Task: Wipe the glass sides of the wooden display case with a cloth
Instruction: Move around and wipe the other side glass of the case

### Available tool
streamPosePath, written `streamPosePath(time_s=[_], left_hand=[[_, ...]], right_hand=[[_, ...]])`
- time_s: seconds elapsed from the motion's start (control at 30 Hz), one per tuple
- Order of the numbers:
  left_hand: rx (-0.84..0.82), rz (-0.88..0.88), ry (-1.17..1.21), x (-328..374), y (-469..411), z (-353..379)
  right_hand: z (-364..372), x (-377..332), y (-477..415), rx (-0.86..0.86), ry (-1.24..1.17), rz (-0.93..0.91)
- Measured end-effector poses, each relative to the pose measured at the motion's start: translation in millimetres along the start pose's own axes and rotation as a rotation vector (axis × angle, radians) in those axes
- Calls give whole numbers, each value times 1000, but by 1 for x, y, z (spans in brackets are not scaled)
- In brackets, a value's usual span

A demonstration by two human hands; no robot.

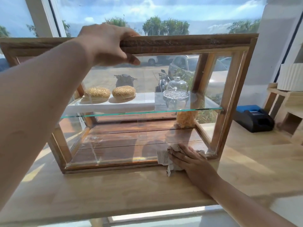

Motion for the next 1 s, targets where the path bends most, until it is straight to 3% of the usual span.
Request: streamPosePath(time_s=[0.2, 0.3, 0.47, 0.57, 0.7, 0.8, 0.87, 0.93, 1.0], left_hand=[[28, 9, -9, 10, 6, 2], [98, 19, -29, 17, 18, 15], [444, 214, -53, 50, 67, 48], [535, 256, 35, 76, 102, 91], [362, 239, 154, 103, 140, 165], [129, 250, 286, 122, 161, 217], [-3, 271, 340, 137, 171, 242], [-93, 284, 362, 154, 176, 259], [-160, 289, 372, 171, 178, 270]], right_hand=[[6, -18, 11, -168, -438, 230], [2, -24, 12, -218, -468, 286], [-8, -31, 14, -153, -468, 294], [-12, -39, 16, -136, -460, 260], [-25, -39, 24, 85, -427, 314], [-36, -19, 49, 273, -354, 529], [-40, -2, 66, 260, -325, 699], [-36, 11, 75, 131, -445, 827], [-30, 16, 75, 38, -528, 838]])
Point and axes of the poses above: each hand's wrist, its own y-axis away from the middle knuckle, its own z-axis out of the palm, x = y × z, the point moved 5 cm from there along -y, towards the middle knuckle, and after that the axes turned 4 degrees about -x, right-handed, at the moved point
